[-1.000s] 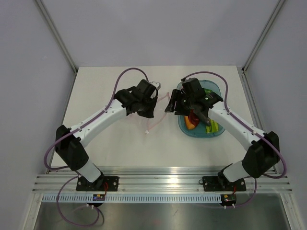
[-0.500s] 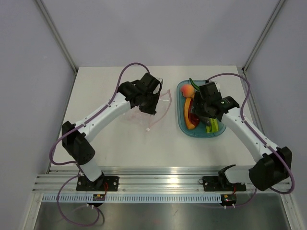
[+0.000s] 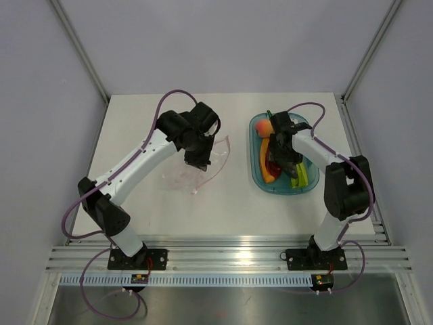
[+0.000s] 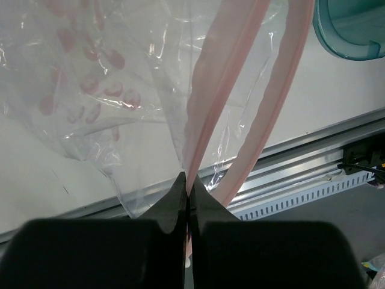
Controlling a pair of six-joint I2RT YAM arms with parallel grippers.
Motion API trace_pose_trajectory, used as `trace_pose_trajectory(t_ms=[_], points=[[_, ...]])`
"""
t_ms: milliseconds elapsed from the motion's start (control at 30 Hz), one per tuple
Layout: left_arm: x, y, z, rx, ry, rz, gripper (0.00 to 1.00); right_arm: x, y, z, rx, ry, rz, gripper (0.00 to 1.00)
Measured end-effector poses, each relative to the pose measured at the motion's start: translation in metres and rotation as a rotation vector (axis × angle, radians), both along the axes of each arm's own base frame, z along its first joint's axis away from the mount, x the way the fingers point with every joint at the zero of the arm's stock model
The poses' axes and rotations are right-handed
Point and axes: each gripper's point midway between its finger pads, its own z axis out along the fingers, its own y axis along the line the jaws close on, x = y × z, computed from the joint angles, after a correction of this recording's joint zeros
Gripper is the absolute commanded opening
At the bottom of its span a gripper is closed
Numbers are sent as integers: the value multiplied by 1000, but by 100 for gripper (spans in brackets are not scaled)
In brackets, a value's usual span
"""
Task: Place the food in the zip-top bag and seal the zipper
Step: Pick up the fake fish from the bin.
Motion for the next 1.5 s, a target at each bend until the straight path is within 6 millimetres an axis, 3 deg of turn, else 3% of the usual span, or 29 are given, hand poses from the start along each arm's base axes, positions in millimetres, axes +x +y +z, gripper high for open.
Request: trace_pose_trajectory(t_ms=[200,400,600,700,800,1133,1233,1333,1500], points=[[6,-8,-12,14,35,17,0,15,-19,-31,-30,54,-3,77],[26,-26,-47,50,76,23,0,25,-23,-35,-44,50,31,73],[37,-36,-56,34,61,27,0,29,-17,-31,-15,21,64,45],[41,-40,-55,17,45,28,0,31,-12,-20,16,-22,74,19],[44,-43,-54,4,31,29,0,27,-10,-8,44,-56,71,1],[37,-37,-49,-28,-3,28,0,4,-4,9,132,-112,42,0],[35,-36,-44,-51,-19,25,0,-7,-1,21,187,-179,39,0],[35,-41,-40,-81,-22,18,0,-16,3,49,254,-288,33,0],[34,-51,-35,-137,-1,-2,0,-19,11,121,391,-559,30,0]])
